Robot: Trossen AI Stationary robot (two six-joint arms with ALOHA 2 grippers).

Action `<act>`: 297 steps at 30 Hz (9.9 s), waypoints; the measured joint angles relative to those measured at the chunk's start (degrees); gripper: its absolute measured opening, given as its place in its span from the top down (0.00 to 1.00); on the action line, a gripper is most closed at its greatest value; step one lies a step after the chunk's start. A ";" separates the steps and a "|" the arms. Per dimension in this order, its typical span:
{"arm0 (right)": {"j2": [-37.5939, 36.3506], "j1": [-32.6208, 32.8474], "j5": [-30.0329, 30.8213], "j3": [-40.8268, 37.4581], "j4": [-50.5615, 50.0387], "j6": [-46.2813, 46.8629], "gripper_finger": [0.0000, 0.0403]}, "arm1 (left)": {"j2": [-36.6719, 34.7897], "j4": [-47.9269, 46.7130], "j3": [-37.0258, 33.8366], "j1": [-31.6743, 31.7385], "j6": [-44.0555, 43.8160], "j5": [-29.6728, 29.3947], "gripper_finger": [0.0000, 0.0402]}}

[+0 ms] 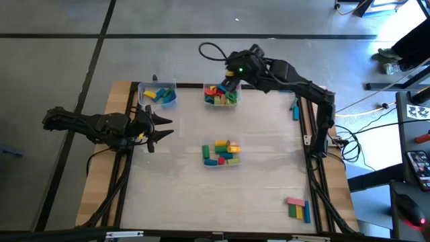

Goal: Sort blocks by size
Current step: Put the dark green rectangular block into the top left transparent bin, then put the light blue rectangular block into the top left transparent bin

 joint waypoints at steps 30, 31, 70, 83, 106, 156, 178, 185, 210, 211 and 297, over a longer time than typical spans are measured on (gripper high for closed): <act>-26.93 -11.68 8.07 -45.35 -21.70 37.15 0.37 | 0.00 0.46 0.02 0.00 1.26 -0.02 0.51; -28.03 -12.61 6.85 -47.80 -21.10 38.91 0.37 | 0.01 0.46 0.02 0.00 1.26 -0.01 0.51; -29.06 -33.33 -7.37 -86.74 18.26 30.26 0.96 | 0.09 -0.02 0.02 0.01 1.39 -0.01 0.51; -16.50 -32.20 0.60 -87.58 17.81 26.69 0.98 | 0.11 -0.56 0.02 0.00 1.43 -0.01 0.51; -13.16 -29.35 0.96 -87.43 22.77 17.50 0.98 | 0.11 -1.71 0.02 0.00 1.30 -0.01 0.51; -25.03 1.92 -3.39 -87.33 9.68 63.63 0.50 | 0.11 -1.68 0.00 0.02 1.24 -0.01 0.51; -25.14 1.96 -4.03 -102.12 35.90 65.72 0.71 | 0.11 -0.70 0.00 0.00 1.24 -0.03 0.51; -25.14 1.96 -3.79 -102.12 35.84 60.17 0.87 | 0.11 -0.72 0.00 0.01 1.24 -0.02 0.51; -24.30 1.96 -8.11 -80.28 53.62 30.15 0.84 | 0.11 -1.00 0.00 0.02 0.78 -0.03 0.51; -23.76 1.96 -9.99 -80.28 56.31 28.70 0.84 | 0.11 -1.01 0.00 0.02 0.78 -0.01 0.51; 40.33 -4.44 -29.59 0.07 75.90 6.75 0.43 | -0.35 -3.19 -0.02 -0.11 1.40 0.01 0.51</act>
